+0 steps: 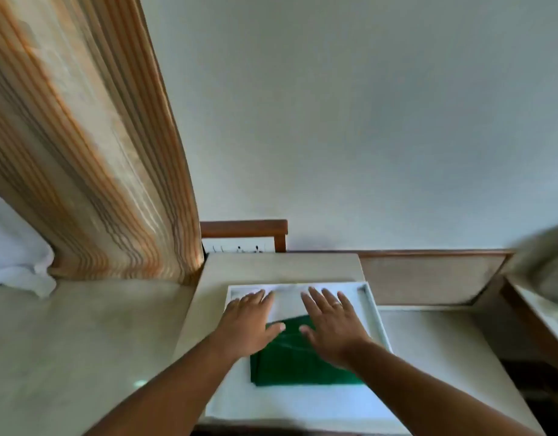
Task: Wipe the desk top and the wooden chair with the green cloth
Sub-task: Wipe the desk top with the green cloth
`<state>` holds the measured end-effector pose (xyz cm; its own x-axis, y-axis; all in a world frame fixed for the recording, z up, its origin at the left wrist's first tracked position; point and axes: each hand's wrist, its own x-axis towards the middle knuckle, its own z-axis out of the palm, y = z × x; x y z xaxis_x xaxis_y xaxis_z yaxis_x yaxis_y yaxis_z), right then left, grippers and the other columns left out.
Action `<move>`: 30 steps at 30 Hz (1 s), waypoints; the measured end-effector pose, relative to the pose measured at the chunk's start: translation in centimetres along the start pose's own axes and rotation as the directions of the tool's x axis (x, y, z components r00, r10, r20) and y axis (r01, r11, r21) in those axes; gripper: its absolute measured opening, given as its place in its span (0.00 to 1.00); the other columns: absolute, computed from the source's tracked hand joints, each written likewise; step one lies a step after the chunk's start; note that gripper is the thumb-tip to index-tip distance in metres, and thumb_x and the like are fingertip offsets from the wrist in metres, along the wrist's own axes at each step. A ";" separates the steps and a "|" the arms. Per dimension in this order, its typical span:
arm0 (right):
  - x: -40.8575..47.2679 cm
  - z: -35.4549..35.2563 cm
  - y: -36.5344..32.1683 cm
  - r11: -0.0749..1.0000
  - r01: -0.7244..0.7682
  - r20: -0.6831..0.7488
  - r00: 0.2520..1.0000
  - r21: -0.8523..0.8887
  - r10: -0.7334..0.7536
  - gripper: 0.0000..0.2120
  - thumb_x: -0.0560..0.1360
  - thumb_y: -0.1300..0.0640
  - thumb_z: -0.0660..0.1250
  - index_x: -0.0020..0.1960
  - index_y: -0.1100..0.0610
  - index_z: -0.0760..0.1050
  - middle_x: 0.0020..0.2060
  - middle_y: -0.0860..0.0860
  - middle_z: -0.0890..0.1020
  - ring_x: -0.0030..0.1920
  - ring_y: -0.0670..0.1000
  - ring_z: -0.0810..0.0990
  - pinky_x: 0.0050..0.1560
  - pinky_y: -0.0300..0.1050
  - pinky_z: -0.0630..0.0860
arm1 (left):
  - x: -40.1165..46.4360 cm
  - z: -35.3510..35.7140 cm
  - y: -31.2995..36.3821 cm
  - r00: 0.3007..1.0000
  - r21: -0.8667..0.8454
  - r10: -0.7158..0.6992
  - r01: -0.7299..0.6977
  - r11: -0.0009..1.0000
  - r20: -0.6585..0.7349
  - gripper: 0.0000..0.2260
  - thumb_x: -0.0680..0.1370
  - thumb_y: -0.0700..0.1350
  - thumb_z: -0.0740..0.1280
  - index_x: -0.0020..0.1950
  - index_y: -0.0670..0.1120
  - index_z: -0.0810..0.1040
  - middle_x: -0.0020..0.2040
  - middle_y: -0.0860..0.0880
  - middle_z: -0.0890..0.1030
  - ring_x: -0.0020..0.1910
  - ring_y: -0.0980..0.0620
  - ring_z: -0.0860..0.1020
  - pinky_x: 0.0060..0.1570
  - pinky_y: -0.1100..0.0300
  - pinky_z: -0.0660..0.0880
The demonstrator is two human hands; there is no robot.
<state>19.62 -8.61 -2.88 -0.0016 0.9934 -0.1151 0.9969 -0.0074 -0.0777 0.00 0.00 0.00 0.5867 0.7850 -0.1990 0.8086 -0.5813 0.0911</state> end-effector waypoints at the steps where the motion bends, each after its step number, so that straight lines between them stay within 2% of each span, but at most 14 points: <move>1: -0.6 0.7 0.4 0.999 -0.012 0.055 0.998 0.038 0.010 0.36 0.79 0.35 0.45 0.80 0.51 0.41 0.81 0.52 0.47 0.80 0.55 0.46 0.76 0.57 0.38 | -0.3 0.5 -0.1 0.998 -0.005 0.042 -0.041 0.999 0.055 0.41 0.75 0.70 0.53 0.81 0.49 0.50 0.79 0.45 0.61 0.76 0.44 0.63 0.70 0.45 0.62; 3: -1.5 1.6 1.6 0.997 0.005 0.136 0.991 0.082 -0.016 0.41 0.75 0.29 0.45 0.80 0.50 0.43 0.80 0.52 0.52 0.79 0.55 0.50 0.77 0.58 0.44 | -0.7 1.0 -0.3 0.982 0.050 0.106 -0.114 0.992 0.155 0.48 0.69 0.77 0.53 0.81 0.49 0.49 0.75 0.44 0.68 0.69 0.43 0.70 0.64 0.45 0.67; 5: -1.9 1.3 3.4 0.995 0.040 0.198 0.978 0.096 -0.059 0.49 0.69 0.23 0.50 0.80 0.50 0.45 0.79 0.52 0.56 0.78 0.56 0.54 0.77 0.60 0.49 | -0.4 0.9 -0.8 0.966 0.125 0.130 -0.160 0.979 0.222 0.53 0.66 0.79 0.57 0.80 0.48 0.49 0.70 0.43 0.71 0.65 0.42 0.72 0.61 0.45 0.68; 7: -1.3 0.5 4.6 0.994 0.107 0.255 0.961 0.029 -0.111 0.58 0.61 0.20 0.59 0.80 0.51 0.46 0.77 0.53 0.60 0.76 0.58 0.58 0.75 0.63 0.55 | 0.4 0.3 -0.7 0.957 0.168 0.103 -0.153 0.974 0.273 0.51 0.64 0.77 0.64 0.76 0.46 0.59 0.65 0.42 0.73 0.61 0.42 0.73 0.58 0.45 0.70; 9: -0.4 0.0 5.4 0.990 0.141 0.280 0.950 0.005 -0.137 0.60 0.56 0.22 0.66 0.78 0.51 0.51 0.71 0.53 0.67 0.69 0.58 0.67 0.70 0.60 0.66 | 1.3 -0.1 -0.4 0.953 0.122 0.053 -0.094 0.988 0.300 0.43 0.62 0.74 0.69 0.66 0.46 0.68 0.58 0.45 0.76 0.55 0.45 0.75 0.54 0.48 0.72; 11: 0.5 -0.3 5.4 0.989 0.131 0.310 0.940 0.066 -0.145 0.51 0.54 0.27 0.72 0.70 0.50 0.62 0.58 0.49 0.75 0.58 0.53 0.74 0.58 0.51 0.74 | 1.9 0.0 -0.3 0.926 0.001 0.033 -0.037 0.999 0.376 0.40 0.62 0.70 0.74 0.64 0.47 0.71 0.58 0.47 0.78 0.54 0.47 0.76 0.51 0.52 0.72; 13: 1.6 -0.7 5.1 0.983 0.107 0.403 0.901 0.146 -0.158 0.38 0.56 0.32 0.76 0.59 0.47 0.70 0.46 0.43 0.77 0.49 0.48 0.77 0.46 0.43 0.73 | 2.0 0.0 -0.2 0.896 -0.157 0.058 0.013 0.988 0.440 0.35 0.64 0.63 0.77 0.63 0.46 0.74 0.59 0.49 0.79 0.53 0.48 0.77 0.47 0.57 0.70; 16: 3.1 -1.7 4.9 0.955 0.054 0.511 0.835 0.293 -0.203 0.22 0.60 0.38 0.78 0.47 0.46 0.74 0.42 0.42 0.79 0.44 0.46 0.78 0.40 0.38 0.72 | 1.3 -0.1 -1.0 0.921 -0.417 0.072 0.103 0.903 0.384 0.15 0.67 0.52 0.79 0.46 0.51 0.77 0.48 0.52 0.82 0.45 0.53 0.79 0.38 0.60 0.70; 19: 4.8 -4.0 4.4 0.855 -0.065 0.506 0.828 0.514 -0.242 0.17 0.61 0.46 0.80 0.46 0.50 0.80 0.41 0.48 0.85 0.45 0.50 0.83 0.42 0.38 0.77 | -1.0 -1.6 -3.4 0.950 -0.693 0.011 0.219 0.687 0.312 0.12 0.68 0.44 0.79 0.45 0.52 0.79 0.44 0.53 0.83 0.41 0.58 0.82 0.36 0.65 0.75; 22: 6.4 -7.0 1.7 0.657 -0.164 0.482 0.809 0.736 -0.337 0.20 0.63 0.57 0.82 0.53 0.55 0.82 0.47 0.52 0.87 0.49 0.55 0.86 0.51 0.48 0.81 | -4.6 -3.4 -7.1 0.951 -0.901 -0.161 0.303 0.309 0.264 0.19 0.69 0.42 0.79 0.57 0.48 0.79 0.50 0.48 0.85 0.49 0.51 0.84 0.42 0.57 0.80; 24: 7.5 -8.4 -1.6 0.534 -0.211 0.462 0.794 0.819 -0.394 0.22 0.65 0.61 0.80 0.57 0.58 0.80 0.50 0.56 0.87 0.51 0.57 0.85 0.53 0.51 0.81 | -7.4 -4.3 -9.6 0.938 -0.974 -0.284 0.223 0.049 0.201 0.21 0.69 0.42 0.78 0.61 0.46 0.79 0.54 0.45 0.85 0.54 0.46 0.83 0.48 0.50 0.81; 26: 8.4 -9.3 -5.3 0.389 -0.260 0.426 0.791 0.884 -0.440 0.21 0.68 0.62 0.77 0.60 0.57 0.79 0.52 0.57 0.86 0.52 0.58 0.85 0.51 0.50 0.81 | -9.8 -4.7 -12.1 0.906 -0.983 -0.393 0.108 -0.149 0.159 0.20 0.70 0.42 0.76 0.62 0.45 0.79 0.56 0.44 0.85 0.55 0.45 0.83 0.50 0.46 0.81; 28: 9.1 -9.4 -10.0 0.260 -0.280 0.372 0.815 0.924 -0.445 0.21 0.69 0.63 0.75 0.61 0.55 0.78 0.52 0.57 0.86 0.52 0.58 0.85 0.47 0.48 0.82 | -12.5 -4.2 -14.7 0.862 -0.974 -0.490 0.021 -0.224 0.132 0.15 0.74 0.41 0.73 0.60 0.48 0.80 0.55 0.46 0.85 0.53 0.47 0.84 0.44 0.47 0.82; 30: 9.4 -8.3 -15.3 0.268 -0.208 0.304 0.869 0.941 -0.390 0.21 0.70 0.64 0.75 0.60 0.52 0.78 0.50 0.56 0.86 0.49 0.56 0.86 0.44 0.46 0.82 | -15.1 -2.6 -17.6 0.797 -0.974 -0.588 0.000 -0.228 0.138 0.12 0.77 0.41 0.70 0.59 0.51 0.79 0.55 0.47 0.85 0.52 0.48 0.84 0.41 0.49 0.82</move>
<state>5.00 1.75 5.44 -0.4142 0.8314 -0.3704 0.1939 -0.3170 -0.9284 -22.98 -1.04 3.98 -0.0134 0.9379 -0.3467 -0.1413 0.3415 0.9292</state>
